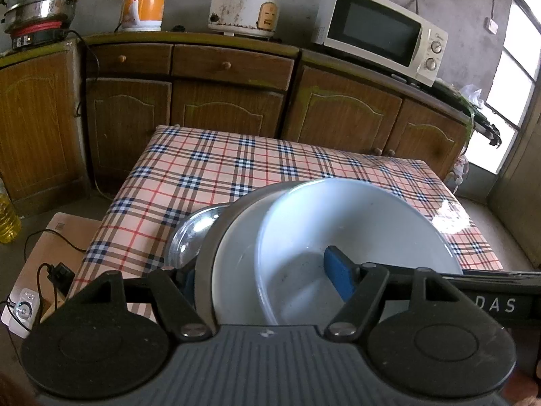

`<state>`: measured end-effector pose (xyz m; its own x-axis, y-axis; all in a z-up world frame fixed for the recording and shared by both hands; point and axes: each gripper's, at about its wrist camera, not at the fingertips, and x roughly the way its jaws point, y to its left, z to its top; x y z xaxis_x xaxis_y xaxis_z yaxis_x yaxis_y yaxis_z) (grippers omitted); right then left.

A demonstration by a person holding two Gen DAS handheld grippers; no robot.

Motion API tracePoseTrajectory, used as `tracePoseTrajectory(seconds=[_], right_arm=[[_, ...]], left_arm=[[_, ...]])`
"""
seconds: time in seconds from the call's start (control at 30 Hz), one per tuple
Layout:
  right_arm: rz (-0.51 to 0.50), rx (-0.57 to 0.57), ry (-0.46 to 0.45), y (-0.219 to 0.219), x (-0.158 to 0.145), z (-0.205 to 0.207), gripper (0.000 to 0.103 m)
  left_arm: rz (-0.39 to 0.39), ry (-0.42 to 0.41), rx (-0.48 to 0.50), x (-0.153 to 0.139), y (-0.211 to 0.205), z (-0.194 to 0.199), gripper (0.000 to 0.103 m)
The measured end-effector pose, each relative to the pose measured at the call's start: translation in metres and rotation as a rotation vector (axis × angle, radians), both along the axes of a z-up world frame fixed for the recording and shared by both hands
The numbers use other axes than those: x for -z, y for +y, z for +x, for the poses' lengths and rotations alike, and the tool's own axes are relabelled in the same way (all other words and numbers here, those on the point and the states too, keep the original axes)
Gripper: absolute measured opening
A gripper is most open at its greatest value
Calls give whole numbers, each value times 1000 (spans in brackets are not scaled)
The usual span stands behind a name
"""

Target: Organize plates and bowls

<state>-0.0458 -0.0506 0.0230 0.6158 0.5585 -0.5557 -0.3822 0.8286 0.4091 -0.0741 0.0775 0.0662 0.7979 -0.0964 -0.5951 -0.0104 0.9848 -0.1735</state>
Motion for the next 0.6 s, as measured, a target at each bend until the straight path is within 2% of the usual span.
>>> tracePoseTrajectory(seconds=[0.6], right_arm=[[-11,-1,16,9,6,16,50]], left_arm=[[-11,14,-7,7,7,14,74]])
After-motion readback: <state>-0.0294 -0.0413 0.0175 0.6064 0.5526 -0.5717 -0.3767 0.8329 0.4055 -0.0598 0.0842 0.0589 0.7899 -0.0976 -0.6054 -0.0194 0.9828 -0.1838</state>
